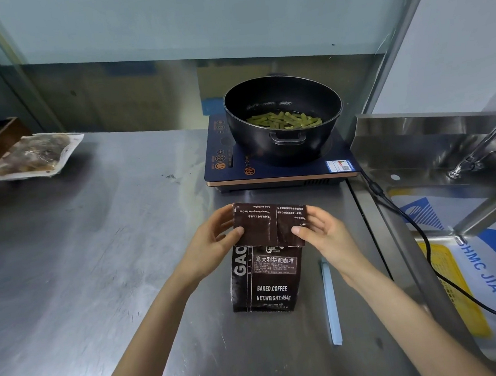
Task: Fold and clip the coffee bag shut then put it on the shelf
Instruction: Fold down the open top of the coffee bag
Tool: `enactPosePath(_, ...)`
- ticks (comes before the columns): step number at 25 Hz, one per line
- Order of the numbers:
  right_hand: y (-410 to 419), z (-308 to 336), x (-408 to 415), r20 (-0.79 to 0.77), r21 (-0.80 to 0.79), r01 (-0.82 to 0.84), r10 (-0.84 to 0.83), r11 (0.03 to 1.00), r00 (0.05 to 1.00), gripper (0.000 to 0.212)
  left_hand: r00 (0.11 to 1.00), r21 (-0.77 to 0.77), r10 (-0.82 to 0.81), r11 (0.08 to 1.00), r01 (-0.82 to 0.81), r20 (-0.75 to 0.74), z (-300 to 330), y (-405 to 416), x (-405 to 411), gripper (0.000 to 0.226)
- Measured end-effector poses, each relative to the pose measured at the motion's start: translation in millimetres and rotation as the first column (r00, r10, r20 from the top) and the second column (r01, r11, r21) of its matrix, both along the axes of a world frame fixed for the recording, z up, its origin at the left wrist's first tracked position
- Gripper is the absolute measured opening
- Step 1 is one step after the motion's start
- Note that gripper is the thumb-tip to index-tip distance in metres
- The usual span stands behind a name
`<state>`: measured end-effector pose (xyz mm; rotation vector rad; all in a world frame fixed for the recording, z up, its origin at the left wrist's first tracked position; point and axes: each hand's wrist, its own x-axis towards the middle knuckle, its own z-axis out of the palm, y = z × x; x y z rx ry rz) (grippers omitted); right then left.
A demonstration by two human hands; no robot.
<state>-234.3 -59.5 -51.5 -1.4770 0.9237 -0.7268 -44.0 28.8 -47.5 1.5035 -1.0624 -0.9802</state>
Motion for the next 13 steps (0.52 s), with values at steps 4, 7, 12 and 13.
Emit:
enactPosePath(4,2.0,-2.6,1.0,-0.004,-0.007,0.073,-0.073,0.997,0.997,0.032,0.999,-0.005,0.037,0.999,-0.037,0.009,-3.4,-1.5,-1.5,0.027)
enactPosePath(7,3.3,-3.4,3.9,-0.005,-0.002,0.143,-0.143,0.99,0.99,0.032,0.996,-0.027,0.086,0.996,-0.085,0.03,-4.5,-3.0,-3.7,0.019)
enactPosePath(12,3.7,-5.3,6.7,-0.01,-0.002,0.221,-0.221,0.975,0.975,0.029,0.983,-0.066,0.178,0.982,-0.174,0.054,-7.2,-4.6,-7.2,0.011)
enactPosePath(13,3.7,-5.3,7.0,-0.015,-0.004,0.229,-0.229,0.973,0.973,0.028,0.98,-0.068,0.19,0.98,-0.186,0.054,-7.9,-4.9,-7.5,0.011)
